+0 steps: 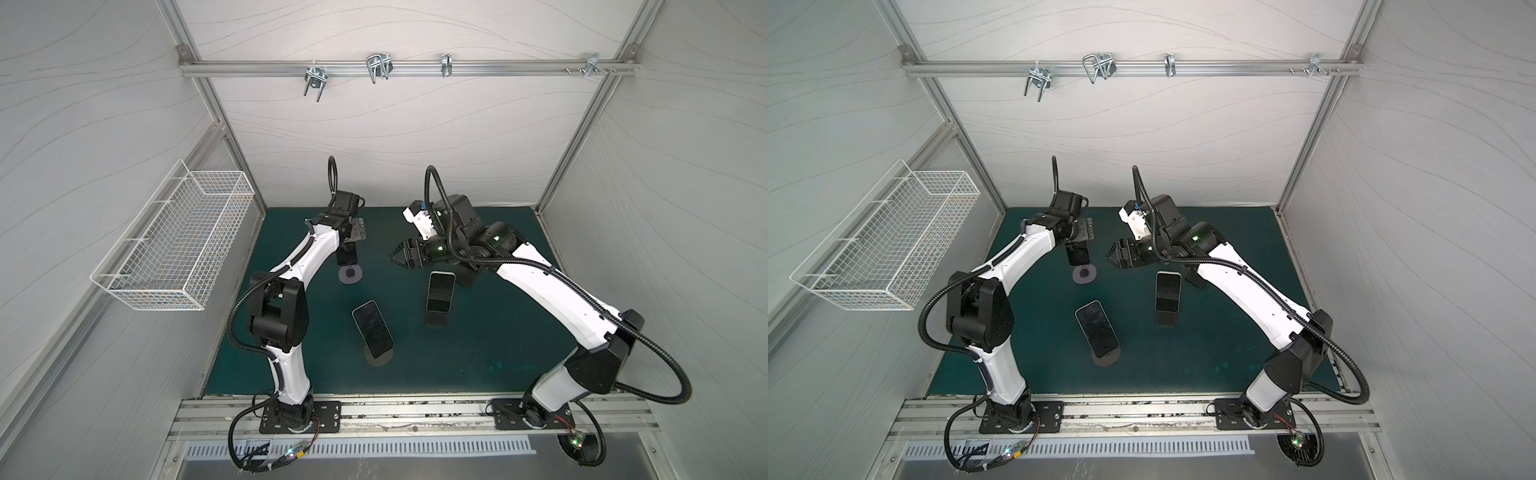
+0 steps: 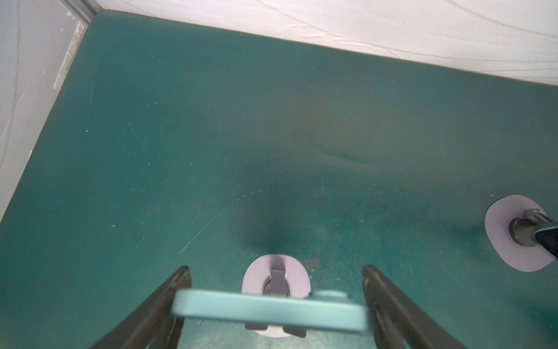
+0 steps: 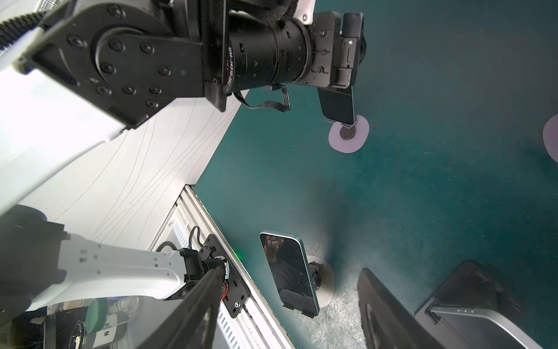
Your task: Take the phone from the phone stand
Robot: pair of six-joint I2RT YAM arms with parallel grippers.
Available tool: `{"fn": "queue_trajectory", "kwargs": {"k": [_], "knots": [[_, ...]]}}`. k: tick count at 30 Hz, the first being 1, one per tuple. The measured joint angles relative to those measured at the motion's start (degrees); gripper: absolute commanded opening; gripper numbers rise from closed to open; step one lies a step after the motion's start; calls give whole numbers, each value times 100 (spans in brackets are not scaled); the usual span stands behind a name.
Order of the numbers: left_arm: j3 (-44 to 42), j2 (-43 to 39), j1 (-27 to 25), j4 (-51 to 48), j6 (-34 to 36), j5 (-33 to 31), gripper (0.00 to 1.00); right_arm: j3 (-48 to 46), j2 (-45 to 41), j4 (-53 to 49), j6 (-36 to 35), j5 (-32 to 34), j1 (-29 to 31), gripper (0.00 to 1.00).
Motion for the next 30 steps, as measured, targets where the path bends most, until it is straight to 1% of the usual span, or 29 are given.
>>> {"fn": "queue_trajectory", "kwargs": {"k": [15,30], "knots": [[-188,0,35,129,164,39,84,-33,0,-52,-22,0,0,72],[-306,-2,85,297,162,142,78,-33,0,-81,-20,-2,0,71]]}}
